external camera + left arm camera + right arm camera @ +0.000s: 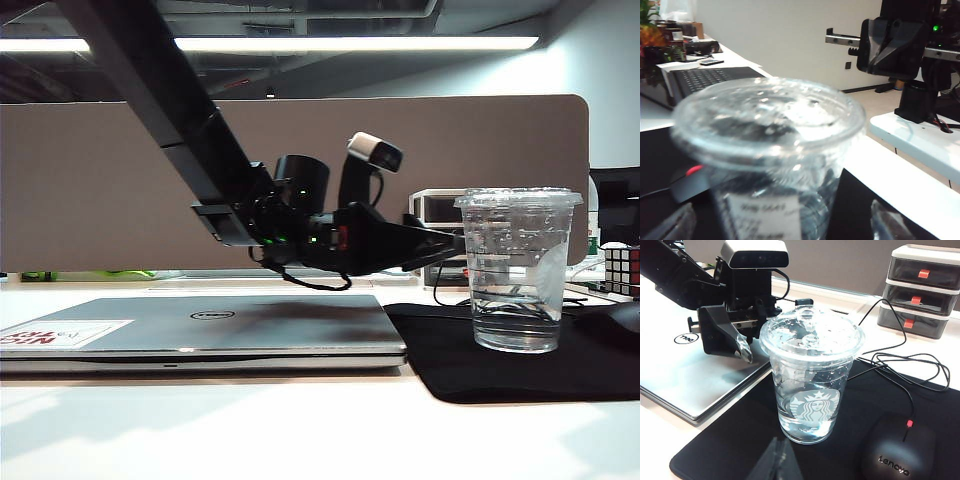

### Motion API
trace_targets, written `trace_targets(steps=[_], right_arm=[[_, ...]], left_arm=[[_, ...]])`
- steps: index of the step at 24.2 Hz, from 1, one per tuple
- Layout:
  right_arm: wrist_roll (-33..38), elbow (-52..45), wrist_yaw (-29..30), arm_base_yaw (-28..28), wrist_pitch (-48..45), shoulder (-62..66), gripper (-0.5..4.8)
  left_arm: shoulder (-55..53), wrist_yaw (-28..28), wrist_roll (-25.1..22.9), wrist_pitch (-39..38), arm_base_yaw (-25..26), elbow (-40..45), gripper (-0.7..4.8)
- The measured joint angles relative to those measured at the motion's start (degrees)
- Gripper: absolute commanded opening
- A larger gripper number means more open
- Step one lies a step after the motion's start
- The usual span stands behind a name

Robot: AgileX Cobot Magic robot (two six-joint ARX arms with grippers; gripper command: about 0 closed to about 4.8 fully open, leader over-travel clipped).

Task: Pick up the coffee cup and place it on the right side of the laptop.

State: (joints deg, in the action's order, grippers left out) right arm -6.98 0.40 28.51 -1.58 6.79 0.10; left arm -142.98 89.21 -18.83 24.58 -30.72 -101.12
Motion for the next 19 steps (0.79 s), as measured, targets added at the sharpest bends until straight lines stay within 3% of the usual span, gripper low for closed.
trace_targets(steps=[3, 4, 7, 9, 14, 19], right_arm=[[0.0, 0.0, 0.0, -0.02, 0.0, 0.0, -0.01], [0.0, 0.0, 0.0, -0.02, 0.0, 0.0, -0.01], [0.0, 0.0, 0.0, -0.02, 0.0, 0.0, -0.01], [0.0, 0.0, 0.0, -0.02, 0.0, 0.0, -0.01], [0.0, 0.0, 0.0, -0.02, 0.0, 0.0, -0.01], [0.0, 0.0, -0.02, -0.02, 0.0, 0.0, -0.01]], left_arm=[[0.0, 0.15, 0.31, 0.0, 1.4, 0.0, 4.79], [0.0, 0.17, 0.66, -0.02, 1.68, 0.0, 4.53], [0.0, 0.85, 1.55, 0.02, 3.08, 0.02, 1.27], [0.02, 1.88, 2.47, -0.07, 4.11, 0.02, -0.11], [0.04, 1.86, 10.6, -0.37, 6.54, 0.0, -0.05], [1.57, 0.09, 12.28, -3.15, 7.76, 0.15, -0.05]])
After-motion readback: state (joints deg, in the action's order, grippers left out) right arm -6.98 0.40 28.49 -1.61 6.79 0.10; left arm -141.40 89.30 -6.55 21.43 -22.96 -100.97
